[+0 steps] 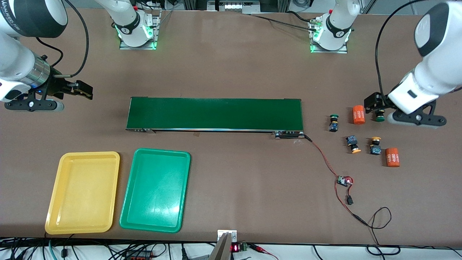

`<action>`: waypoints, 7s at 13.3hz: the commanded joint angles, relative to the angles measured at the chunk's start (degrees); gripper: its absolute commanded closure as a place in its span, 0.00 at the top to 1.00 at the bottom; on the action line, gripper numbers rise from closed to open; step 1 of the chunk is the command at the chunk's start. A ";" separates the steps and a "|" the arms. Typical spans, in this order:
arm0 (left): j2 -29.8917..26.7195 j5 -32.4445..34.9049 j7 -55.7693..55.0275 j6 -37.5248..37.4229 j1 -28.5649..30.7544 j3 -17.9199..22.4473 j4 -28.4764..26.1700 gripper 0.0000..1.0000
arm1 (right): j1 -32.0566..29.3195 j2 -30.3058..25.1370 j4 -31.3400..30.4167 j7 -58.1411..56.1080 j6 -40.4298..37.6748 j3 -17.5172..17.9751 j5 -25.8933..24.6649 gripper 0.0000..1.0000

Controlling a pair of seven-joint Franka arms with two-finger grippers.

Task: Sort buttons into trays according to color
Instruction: 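Grasp the yellow-capped button with the left gripper and carry it to the belt, then lower the yellow button onto the belt and open the left gripper, then grasp the orange battery with the left gripper while the right gripper nears the belt, then place the orange battery on the belt with the left gripper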

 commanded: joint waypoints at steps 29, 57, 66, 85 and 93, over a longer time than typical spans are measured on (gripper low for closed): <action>19.06 1.40 -24.03 7.50 -4.55 -14.59 -0.11 0.21 | 0.06 -0.42 -0.93 -0.41 -1.08 0.13 -0.76 1.00; 31.87 27.04 0.35 5.17 16.33 -15.12 18.86 1.00 | 0.15 -1.21 -4.08 -0.24 1.37 0.13 0.21 1.00; 38.92 29.79 5.13 27.80 29.62 -15.39 11.42 0.96 | 1.82 -14.11 -26.21 2.12 19.90 3.37 8.12 1.00; 32.85 18.71 14.90 -12.09 31.83 -38.04 16.95 0.22 | 5.95 -3.06 -27.74 34.66 36.02 22.28 3.37 1.00; 33.82 18.10 49.60 -11.40 14.27 -39.64 14.05 0.13 | 5.86 -2.97 -27.83 34.92 35.49 22.28 2.23 1.00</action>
